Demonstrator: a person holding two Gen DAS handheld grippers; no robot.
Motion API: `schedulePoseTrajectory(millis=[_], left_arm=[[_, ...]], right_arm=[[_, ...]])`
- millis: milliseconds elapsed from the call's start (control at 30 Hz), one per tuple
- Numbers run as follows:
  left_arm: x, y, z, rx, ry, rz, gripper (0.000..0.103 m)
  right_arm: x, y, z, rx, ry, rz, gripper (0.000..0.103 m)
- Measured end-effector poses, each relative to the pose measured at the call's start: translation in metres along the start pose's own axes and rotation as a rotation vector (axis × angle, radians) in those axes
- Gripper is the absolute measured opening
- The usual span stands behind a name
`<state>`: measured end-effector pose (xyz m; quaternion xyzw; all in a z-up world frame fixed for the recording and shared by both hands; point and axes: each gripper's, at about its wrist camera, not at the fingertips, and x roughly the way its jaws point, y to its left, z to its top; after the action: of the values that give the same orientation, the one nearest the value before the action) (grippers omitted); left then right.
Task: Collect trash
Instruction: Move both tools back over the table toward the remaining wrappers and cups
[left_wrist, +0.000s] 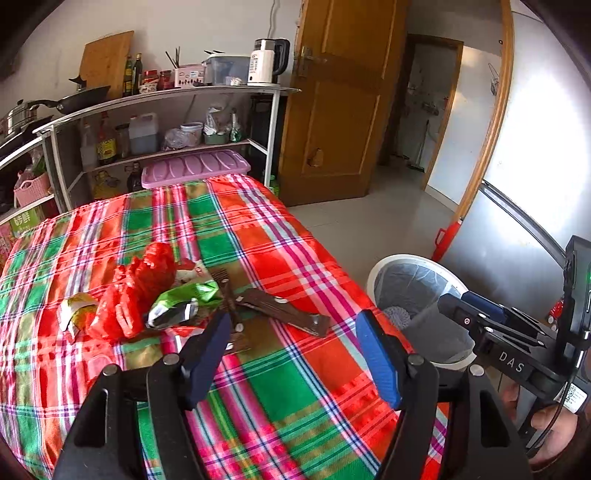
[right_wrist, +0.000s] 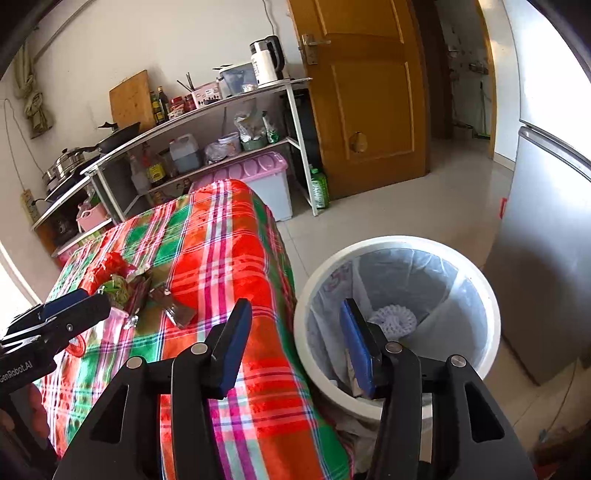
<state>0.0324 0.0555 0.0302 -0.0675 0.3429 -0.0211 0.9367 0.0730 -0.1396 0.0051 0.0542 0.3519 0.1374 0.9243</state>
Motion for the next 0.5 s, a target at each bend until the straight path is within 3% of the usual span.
schedulePoseTrajectory(millis=[500], left_arm=[[-0.032, 0.084, -0.024, -0.105, -0.012, 0.164, 0.079]], right_arm=[[0.038, 0.074, -0.002, -0.160, 0.087, 0.146, 0.052]])
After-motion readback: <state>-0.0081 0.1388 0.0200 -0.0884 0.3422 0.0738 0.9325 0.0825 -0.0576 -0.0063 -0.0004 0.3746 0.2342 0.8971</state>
